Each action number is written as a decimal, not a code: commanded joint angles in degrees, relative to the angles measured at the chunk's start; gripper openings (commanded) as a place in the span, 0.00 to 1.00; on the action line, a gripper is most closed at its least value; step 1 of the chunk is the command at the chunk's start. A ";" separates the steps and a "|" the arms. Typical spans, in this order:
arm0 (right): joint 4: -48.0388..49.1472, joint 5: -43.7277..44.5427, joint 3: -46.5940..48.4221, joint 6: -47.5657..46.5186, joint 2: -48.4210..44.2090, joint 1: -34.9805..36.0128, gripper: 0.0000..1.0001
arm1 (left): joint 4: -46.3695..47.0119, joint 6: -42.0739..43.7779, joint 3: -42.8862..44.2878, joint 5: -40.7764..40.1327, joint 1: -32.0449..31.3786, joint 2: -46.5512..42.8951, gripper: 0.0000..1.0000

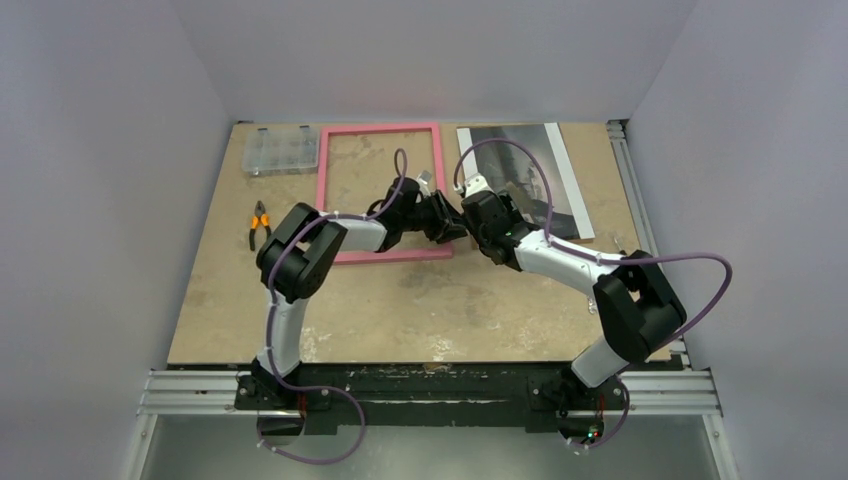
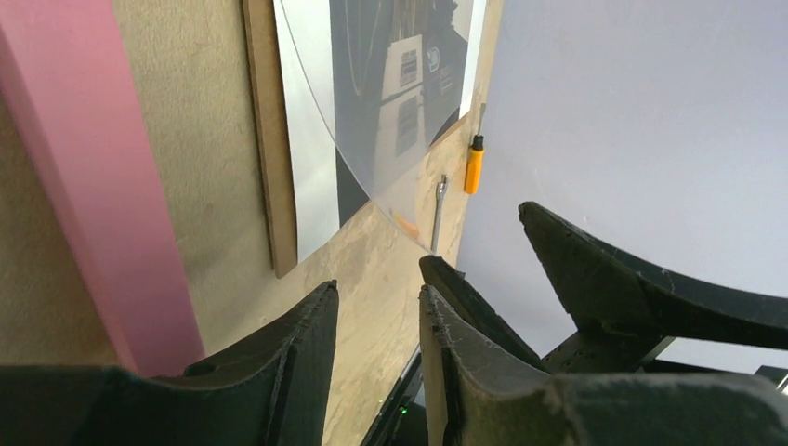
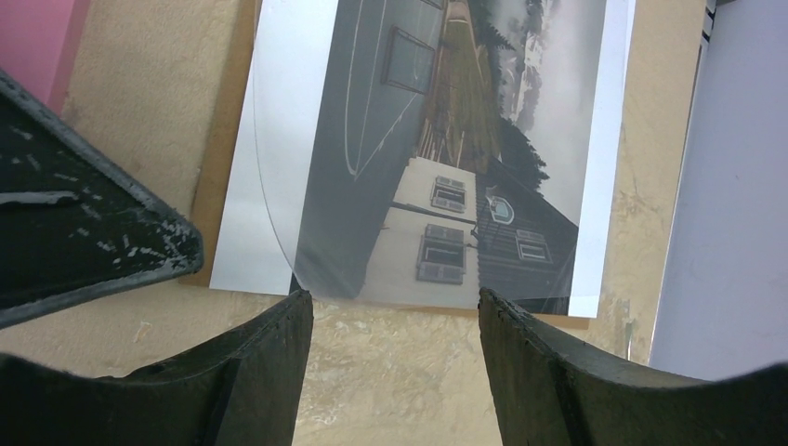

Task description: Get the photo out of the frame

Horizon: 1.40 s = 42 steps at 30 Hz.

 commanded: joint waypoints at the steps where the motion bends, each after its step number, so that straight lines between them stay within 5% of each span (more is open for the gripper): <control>1: 2.90 1.18 -0.22 1.01 -1.68 -1.24 0.63 | 7.89 -6.89 2.52 2.01 -0.21 3.10 0.36; 8: 3.03 1.15 -0.80 1.35 -1.99 -1.20 0.63 | 4.56 -15.92 5.97 1.01 -0.95 6.10 0.50; 22: 3.69 1.27 -1.06 1.75 -2.87 -1.30 0.63 | 6.47 -28.44 10.39 2.24 -3.50 12.32 0.45; 27: 3.69 0.98 -1.47 2.25 -3.50 -1.30 0.63 | 6.83 -28.44 12.15 2.18 -3.76 13.56 0.39; 36: -0.40 0.32 -0.26 5.75 -4.85 -1.27 0.66 | 8.47 -26.77 14.03 2.94 -4.52 14.44 0.11; 42: -13.73 -0.26 0.78 19.52 -14.57 -1.55 0.72 | 8.04 -25.82 13.95 3.33 -4.26 13.82 0.02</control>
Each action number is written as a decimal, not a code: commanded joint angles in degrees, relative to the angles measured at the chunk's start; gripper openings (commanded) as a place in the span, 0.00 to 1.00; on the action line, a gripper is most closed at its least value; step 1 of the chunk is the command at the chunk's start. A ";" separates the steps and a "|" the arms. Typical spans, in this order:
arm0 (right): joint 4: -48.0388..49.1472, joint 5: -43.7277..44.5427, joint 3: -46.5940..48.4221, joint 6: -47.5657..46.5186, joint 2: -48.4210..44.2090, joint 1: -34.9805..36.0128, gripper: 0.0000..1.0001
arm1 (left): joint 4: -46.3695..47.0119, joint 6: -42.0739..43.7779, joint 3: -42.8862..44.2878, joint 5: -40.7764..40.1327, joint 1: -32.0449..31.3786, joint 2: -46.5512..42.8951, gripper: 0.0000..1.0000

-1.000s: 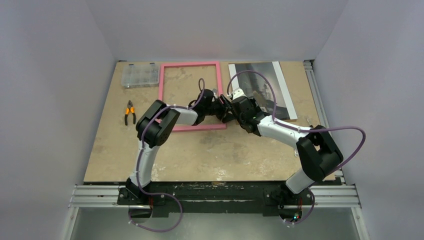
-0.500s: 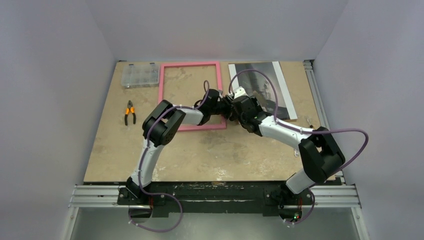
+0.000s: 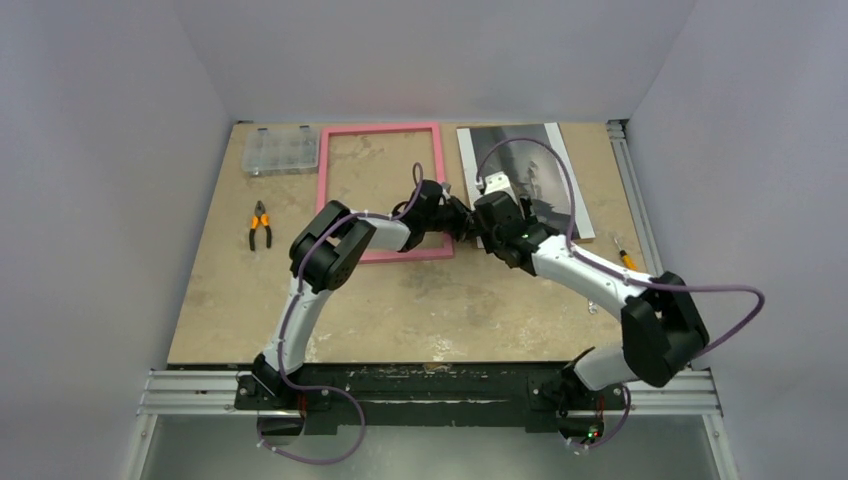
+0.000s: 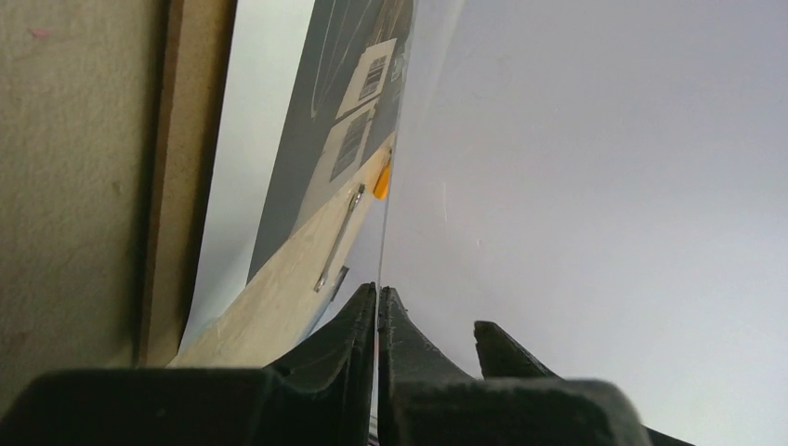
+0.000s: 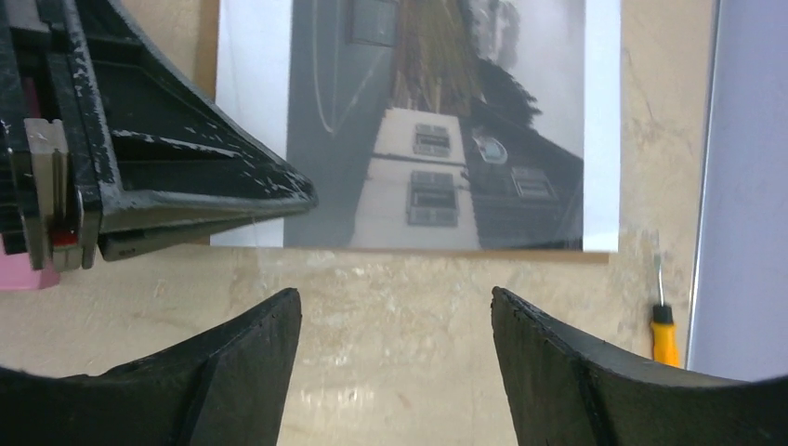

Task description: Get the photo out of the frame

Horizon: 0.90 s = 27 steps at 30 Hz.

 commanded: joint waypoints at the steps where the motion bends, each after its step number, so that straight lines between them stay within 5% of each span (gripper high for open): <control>1: -9.51 0.07 0.72 12.67 -11.85 -1.43 0.74 | 1.71 0.35 2.29 1.01 -0.32 0.34 0.01; 5: -11.76 -10.52 -6.30 22.31 -25.18 -11.16 0.82 | 5.93 -3.15 3.59 2.42 -0.32 1.00 0.00; 10: -12.16 -23.09 -13.88 29.51 -31.64 -26.64 0.79 | 9.45 -5.55 2.59 2.45 -0.37 -0.46 0.00; 15: -6.47 -40.65 -21.09 32.63 -30.06 -46.69 0.53 | 8.97 -5.67 2.27 1.97 -0.32 -1.42 0.00; 17: -0.46 -48.87 -23.72 31.80 -28.12 -53.26 0.51 | 10.03 -6.75 2.28 1.83 -0.32 -1.19 0.00; 27: 16.81 -62.27 -22.50 30.12 -11.79 -65.08 0.41 | 12.67 -9.70 2.43 0.63 -0.32 -0.46 0.00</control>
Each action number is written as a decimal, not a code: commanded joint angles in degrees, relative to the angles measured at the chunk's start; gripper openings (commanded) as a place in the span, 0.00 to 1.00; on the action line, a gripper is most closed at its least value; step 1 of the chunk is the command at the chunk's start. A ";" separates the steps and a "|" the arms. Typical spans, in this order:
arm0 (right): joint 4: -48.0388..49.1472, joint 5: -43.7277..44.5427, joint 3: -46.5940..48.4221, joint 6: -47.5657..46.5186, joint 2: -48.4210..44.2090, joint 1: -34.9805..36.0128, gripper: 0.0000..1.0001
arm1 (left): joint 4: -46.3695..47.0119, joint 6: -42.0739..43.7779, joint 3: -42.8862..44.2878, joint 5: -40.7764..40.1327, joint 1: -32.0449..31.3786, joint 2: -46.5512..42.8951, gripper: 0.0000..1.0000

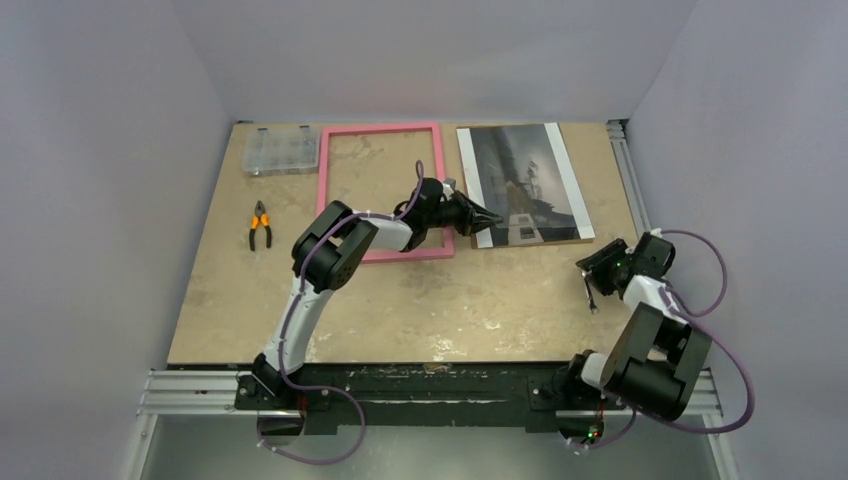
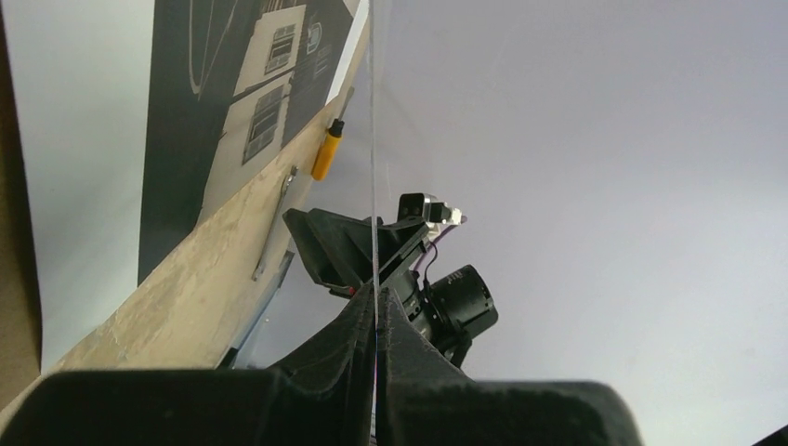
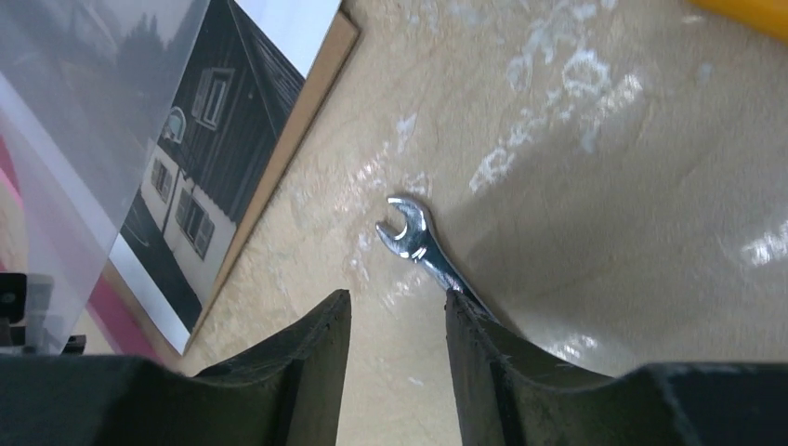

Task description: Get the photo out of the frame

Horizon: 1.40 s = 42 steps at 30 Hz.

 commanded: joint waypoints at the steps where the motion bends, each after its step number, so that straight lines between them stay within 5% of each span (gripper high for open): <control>1: 11.05 -8.85 2.65 -0.36 2.87 -2.22 0.37 | 5.54 -2.96 1.24 -1.21 -0.10 -1.31 0.00; 9: 13.55 -5.57 5.10 -0.53 7.01 -3.04 0.20 | 7.52 -4.90 1.81 -1.36 -0.10 -0.86 0.00; 24: 21.26 -4.38 8.18 -0.25 18.43 -5.14 0.26 | 7.48 -5.04 0.74 0.43 -0.24 -0.13 0.00; 42: 38.37 -19.02 8.83 10.95 34.69 -10.57 0.29 | 5.85 -3.77 1.46 -0.58 -0.61 -1.39 0.00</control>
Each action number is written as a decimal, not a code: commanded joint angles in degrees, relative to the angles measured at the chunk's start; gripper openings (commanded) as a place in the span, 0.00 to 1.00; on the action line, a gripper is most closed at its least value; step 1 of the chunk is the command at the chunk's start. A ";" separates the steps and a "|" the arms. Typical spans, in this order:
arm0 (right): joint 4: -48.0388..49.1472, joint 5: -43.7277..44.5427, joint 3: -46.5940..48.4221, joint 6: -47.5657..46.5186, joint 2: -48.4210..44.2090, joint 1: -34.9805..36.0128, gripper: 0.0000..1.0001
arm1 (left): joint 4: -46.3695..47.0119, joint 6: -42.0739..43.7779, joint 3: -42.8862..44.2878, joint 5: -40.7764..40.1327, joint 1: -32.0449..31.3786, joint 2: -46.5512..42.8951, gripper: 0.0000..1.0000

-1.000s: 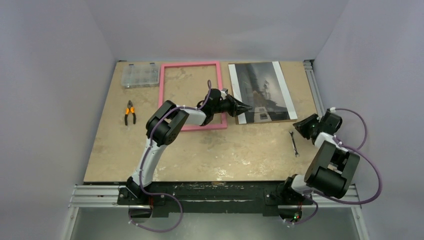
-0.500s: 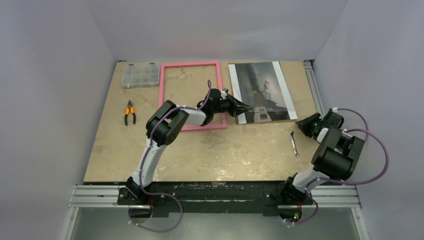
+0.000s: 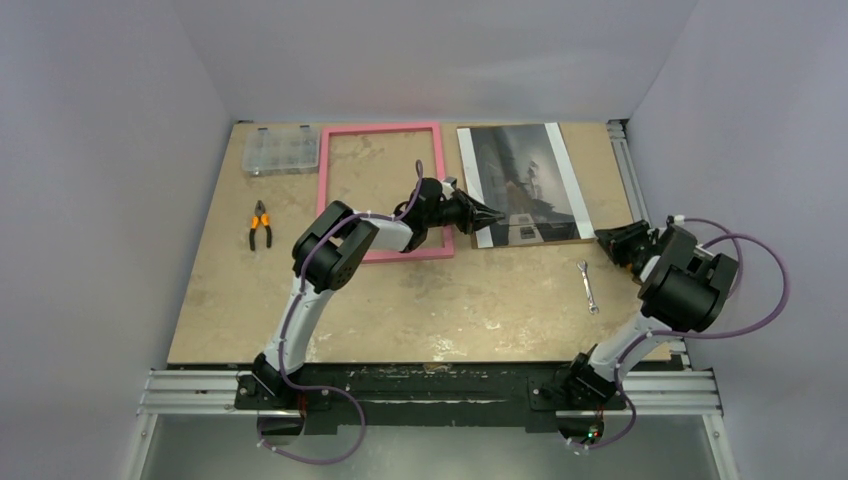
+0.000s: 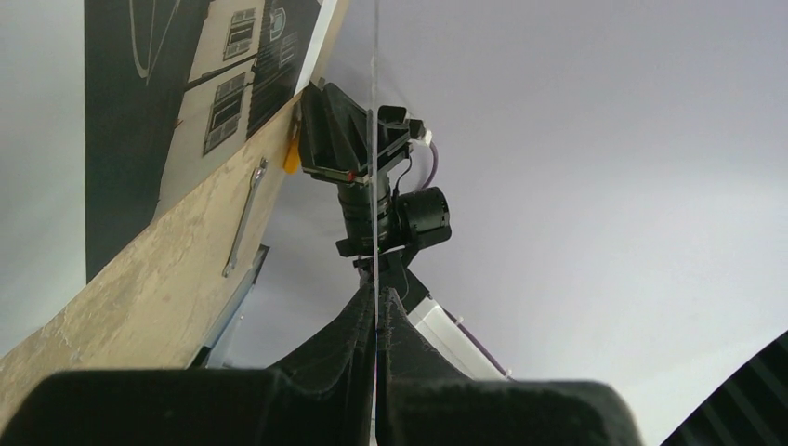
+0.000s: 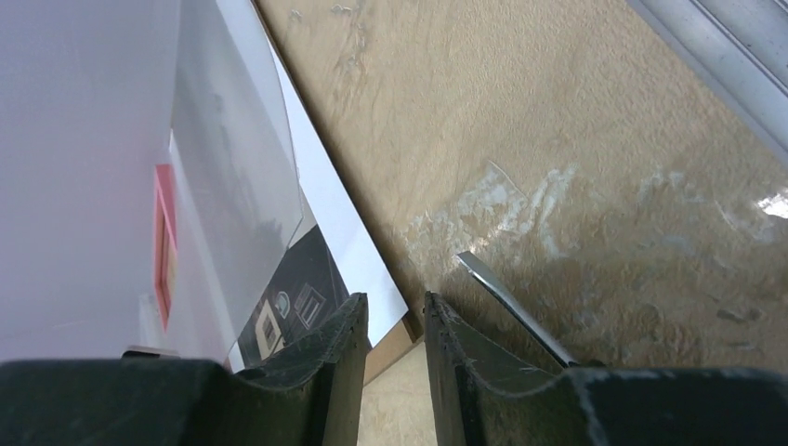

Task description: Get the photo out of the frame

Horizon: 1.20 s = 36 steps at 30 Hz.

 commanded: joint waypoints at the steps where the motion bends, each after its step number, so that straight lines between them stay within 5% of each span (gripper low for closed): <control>1: 3.62 -1.40 -0.19 4.31 3.43 -1.13 0.28 | 1.71 0.34 1.77 -0.51 -0.34 -1.37 0.00; 17: 12.09 -7.39 -3.30 8.05 2.51 -1.13 0.12 | 3.89 -0.25 -0.51 -0.14 0.13 -0.36 0.00; 36: 21.80 -9.51 -5.52 12.87 4.80 -0.58 0.14 | 3.69 0.30 -0.94 -0.01 0.20 0.08 0.00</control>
